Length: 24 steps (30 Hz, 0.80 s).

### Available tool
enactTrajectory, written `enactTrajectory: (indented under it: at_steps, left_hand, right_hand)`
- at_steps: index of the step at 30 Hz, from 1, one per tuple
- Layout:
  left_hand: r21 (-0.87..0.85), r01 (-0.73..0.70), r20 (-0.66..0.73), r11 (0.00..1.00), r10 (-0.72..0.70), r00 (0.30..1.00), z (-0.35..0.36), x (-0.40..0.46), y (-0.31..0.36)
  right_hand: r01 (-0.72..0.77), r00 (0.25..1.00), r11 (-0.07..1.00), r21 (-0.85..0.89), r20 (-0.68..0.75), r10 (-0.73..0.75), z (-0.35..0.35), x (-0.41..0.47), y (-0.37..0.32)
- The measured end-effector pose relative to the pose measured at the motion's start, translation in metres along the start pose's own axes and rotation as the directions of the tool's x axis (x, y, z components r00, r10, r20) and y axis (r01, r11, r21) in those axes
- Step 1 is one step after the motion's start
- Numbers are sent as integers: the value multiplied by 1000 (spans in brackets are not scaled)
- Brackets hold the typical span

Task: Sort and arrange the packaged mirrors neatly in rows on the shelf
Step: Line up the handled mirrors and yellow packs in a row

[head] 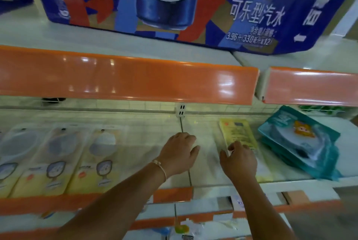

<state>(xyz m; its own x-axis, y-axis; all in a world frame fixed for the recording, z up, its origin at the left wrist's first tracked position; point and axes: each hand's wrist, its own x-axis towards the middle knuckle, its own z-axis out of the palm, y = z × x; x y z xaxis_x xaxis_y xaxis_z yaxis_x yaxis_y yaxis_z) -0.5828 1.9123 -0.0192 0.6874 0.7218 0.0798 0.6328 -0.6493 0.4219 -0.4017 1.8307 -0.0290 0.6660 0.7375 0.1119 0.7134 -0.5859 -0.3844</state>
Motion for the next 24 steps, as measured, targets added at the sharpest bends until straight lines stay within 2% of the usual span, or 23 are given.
enactTrajectory:
  at_steps: [4,7,17,21,24]
  left_hand:
    - [22,-5,30,1000,4,1000,18,23,29]
    - [28,-3,34,1000,2,999,26,31,42]
    - [22,31,42,999,-32,999,46,27,43]
    - [-127,81,9,989,-81,997,41,22,39]
    - [-300,162,6,940,-168,986,35,20,35]
  right_hand:
    - [-3,998,975,-221,62,17,-3,14,21]
    - [27,997,956,-291,77,-5,2,17,28]
    - [120,991,988,-94,-44,-125,4,17,33]
    - [148,978,984,99,-166,-130,-18,13,19]
    - [169,968,960,223,-221,-119,-37,11,3]
